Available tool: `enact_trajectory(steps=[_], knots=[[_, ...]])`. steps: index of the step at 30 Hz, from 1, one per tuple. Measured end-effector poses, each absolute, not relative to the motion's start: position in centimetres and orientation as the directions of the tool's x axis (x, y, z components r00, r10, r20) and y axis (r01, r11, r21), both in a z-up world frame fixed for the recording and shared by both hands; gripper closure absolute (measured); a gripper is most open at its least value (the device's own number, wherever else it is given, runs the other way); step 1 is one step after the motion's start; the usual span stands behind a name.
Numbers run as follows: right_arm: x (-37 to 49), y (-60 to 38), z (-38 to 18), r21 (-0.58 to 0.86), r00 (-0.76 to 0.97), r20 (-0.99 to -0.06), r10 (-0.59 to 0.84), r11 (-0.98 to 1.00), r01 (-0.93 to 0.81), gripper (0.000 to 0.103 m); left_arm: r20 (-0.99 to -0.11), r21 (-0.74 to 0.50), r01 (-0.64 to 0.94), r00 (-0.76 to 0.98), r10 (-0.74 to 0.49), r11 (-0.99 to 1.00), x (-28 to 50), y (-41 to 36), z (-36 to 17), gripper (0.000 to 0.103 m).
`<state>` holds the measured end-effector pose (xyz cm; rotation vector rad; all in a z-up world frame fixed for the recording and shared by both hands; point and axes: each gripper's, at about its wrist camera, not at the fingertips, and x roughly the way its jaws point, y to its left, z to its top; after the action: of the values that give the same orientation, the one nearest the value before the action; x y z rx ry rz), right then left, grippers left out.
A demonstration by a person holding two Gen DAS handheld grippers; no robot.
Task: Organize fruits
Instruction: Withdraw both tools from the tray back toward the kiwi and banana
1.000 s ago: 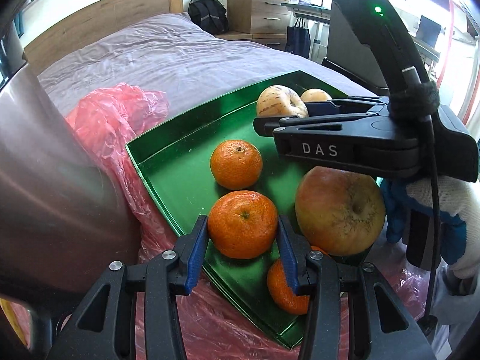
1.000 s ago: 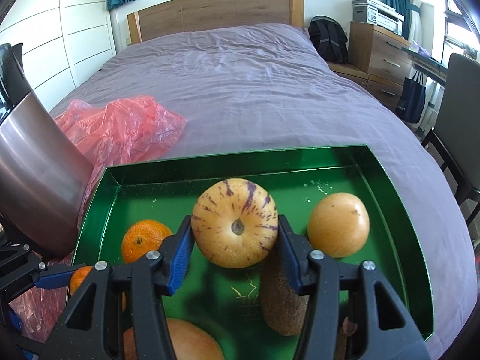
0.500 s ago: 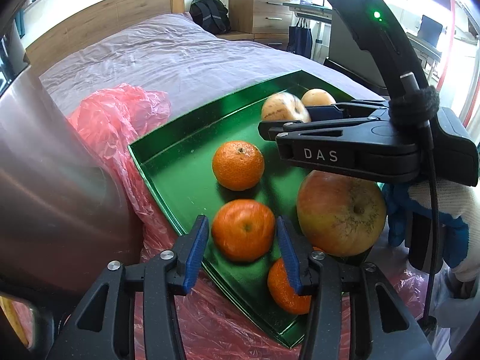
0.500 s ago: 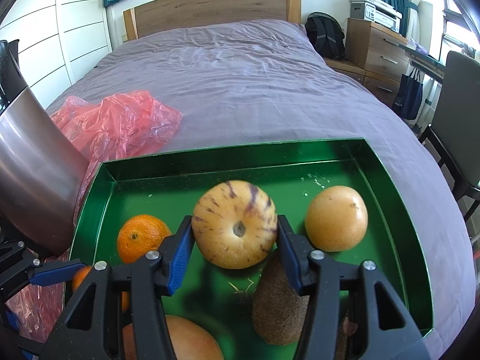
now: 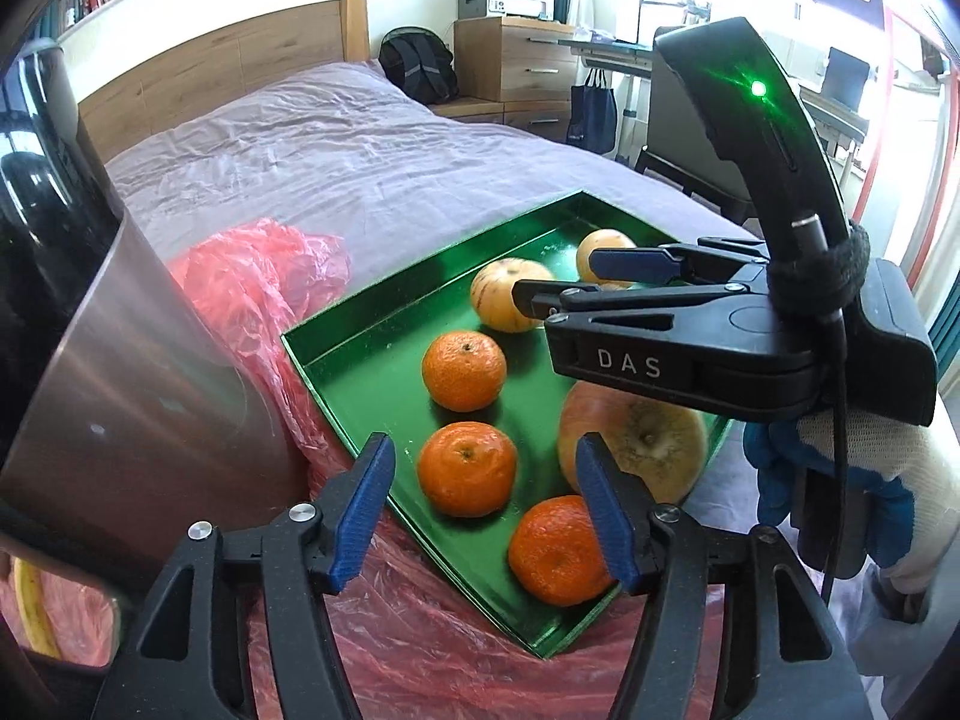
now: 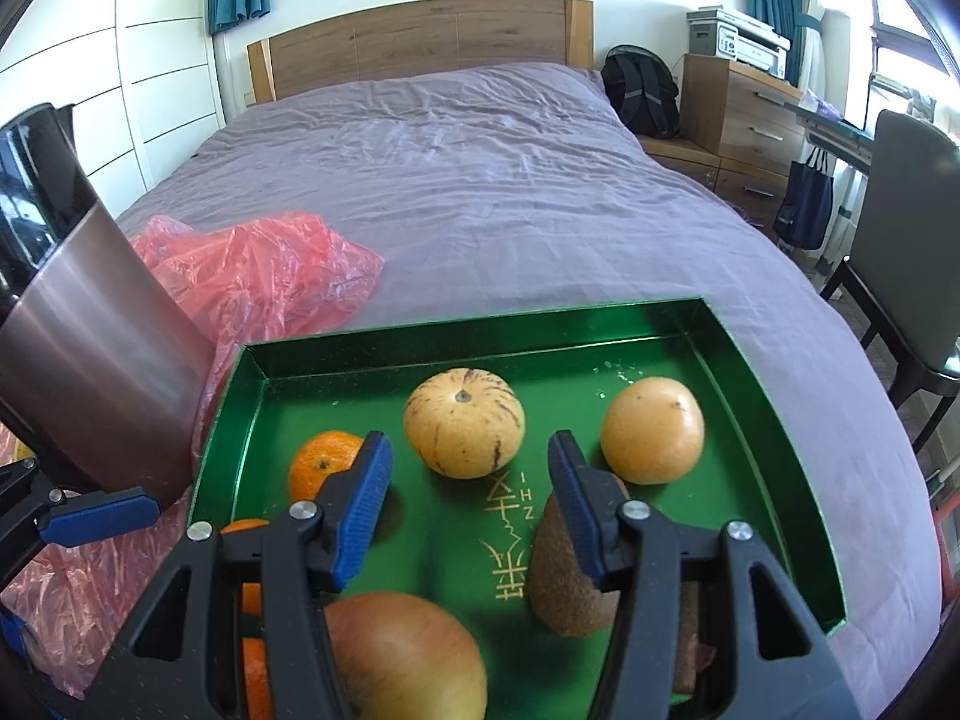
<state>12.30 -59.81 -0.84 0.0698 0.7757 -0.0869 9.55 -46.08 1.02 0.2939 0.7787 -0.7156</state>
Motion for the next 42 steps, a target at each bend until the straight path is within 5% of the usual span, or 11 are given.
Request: enact_trajectory(steps=[18,36,42], knots=[[0.5,-55.9,2.6,0.032,0.711,-0.697,-0.095,0.986,0.163,0.033,-0.717,-0.030,0.737,0.455,-0.528,0.676,1.5,-37.8,4.8,0.045],[-4.3,-41.1,4.1,0.058,0.643,-0.765,0.047,0.998,-0.003,0.033,-0.721,0.044,0.529,0.604,-0.339,0.847,3.0,-18.7,4.8,0.039],[-2.6,-34.1,4.3,0.049,0.618,-0.777,0.118,0.991,-0.127,0.033,-0.724,0.049,0.370,0.653,-0.222,0.928,6.4,-10.8,3.9,0.028]])
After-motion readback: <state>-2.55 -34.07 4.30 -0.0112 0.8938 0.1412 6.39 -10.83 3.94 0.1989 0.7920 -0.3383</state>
